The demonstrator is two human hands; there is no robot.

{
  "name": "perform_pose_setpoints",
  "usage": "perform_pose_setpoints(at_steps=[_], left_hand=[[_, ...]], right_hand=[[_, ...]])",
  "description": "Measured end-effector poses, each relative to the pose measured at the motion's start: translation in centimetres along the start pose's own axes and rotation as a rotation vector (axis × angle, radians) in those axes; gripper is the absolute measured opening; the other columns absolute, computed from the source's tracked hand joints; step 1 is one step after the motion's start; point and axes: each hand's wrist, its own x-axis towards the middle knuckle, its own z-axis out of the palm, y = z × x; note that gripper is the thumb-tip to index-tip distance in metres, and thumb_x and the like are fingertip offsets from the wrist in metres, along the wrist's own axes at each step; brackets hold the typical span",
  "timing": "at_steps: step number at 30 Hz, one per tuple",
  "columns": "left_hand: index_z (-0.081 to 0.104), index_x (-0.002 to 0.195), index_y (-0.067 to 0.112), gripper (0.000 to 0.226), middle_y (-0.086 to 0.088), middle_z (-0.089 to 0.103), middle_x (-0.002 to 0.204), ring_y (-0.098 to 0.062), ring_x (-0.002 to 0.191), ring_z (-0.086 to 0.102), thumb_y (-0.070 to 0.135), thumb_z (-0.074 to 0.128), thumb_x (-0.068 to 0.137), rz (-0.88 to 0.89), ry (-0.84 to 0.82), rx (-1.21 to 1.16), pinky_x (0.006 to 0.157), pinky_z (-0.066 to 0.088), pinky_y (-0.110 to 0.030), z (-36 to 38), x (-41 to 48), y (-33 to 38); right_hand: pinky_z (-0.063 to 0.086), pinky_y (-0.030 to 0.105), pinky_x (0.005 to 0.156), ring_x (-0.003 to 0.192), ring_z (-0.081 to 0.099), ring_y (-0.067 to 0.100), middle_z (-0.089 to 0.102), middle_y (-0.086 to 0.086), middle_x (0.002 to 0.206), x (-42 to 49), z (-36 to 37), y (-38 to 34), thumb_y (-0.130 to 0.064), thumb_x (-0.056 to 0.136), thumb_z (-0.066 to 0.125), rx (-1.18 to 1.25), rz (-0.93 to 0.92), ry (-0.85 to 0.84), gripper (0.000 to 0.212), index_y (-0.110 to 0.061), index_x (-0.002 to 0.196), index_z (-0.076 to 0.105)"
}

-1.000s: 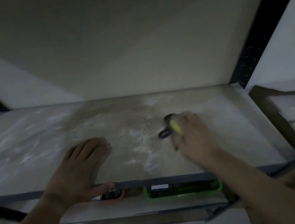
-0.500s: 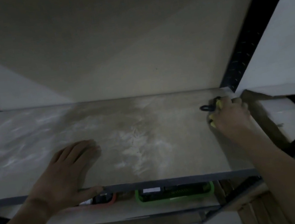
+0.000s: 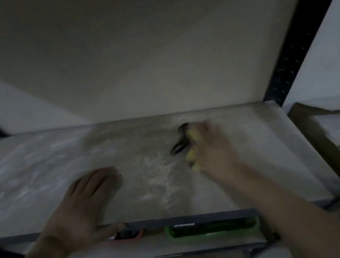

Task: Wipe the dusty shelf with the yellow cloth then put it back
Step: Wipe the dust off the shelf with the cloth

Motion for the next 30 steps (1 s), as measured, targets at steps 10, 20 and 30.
perform_pose_setpoints(at_steps=[10,20,30], left_hand=[[0.047,0.152,0.012,0.100,-0.010,0.045,0.157,-0.032,0.143,0.043,0.086,0.045,0.085,-0.031,-0.032,-0.018,0.114,0.032,-0.045,0.4,-0.2,-0.7],[0.050,0.151,0.015,0.099,-0.008,0.046,0.156,-0.029,0.145,0.042,0.088,0.043,0.084,-0.049,-0.044,-0.060,0.115,0.036,-0.048,0.1,-0.3,-0.5],[0.051,0.150,0.015,0.100,-0.009,0.048,0.156,-0.028,0.145,0.043,0.088,0.048,0.082,-0.034,-0.033,-0.065,0.115,0.037,-0.046,0.0,-0.2,-0.8]], right_hand=[[0.044,0.045,0.086,0.101,0.051,0.038,0.055,0.015,0.118,3.2,-0.4,8.0,-0.028,0.086,0.050,-0.371,0.137,-0.029,0.037,-0.013,0.120,0.054],[0.055,0.043,0.081,0.093,0.062,0.036,0.061,0.013,0.114,5.2,1.0,0.6,-0.014,0.078,0.057,0.260,0.063,-0.016,0.045,-0.020,0.122,0.062],[0.047,0.034,0.093,0.102,0.060,0.036,0.063,0.012,0.124,9.5,3.9,0.2,-0.015,0.083,0.057,0.021,0.025,-0.077,0.042,-0.022,0.123,0.064]])
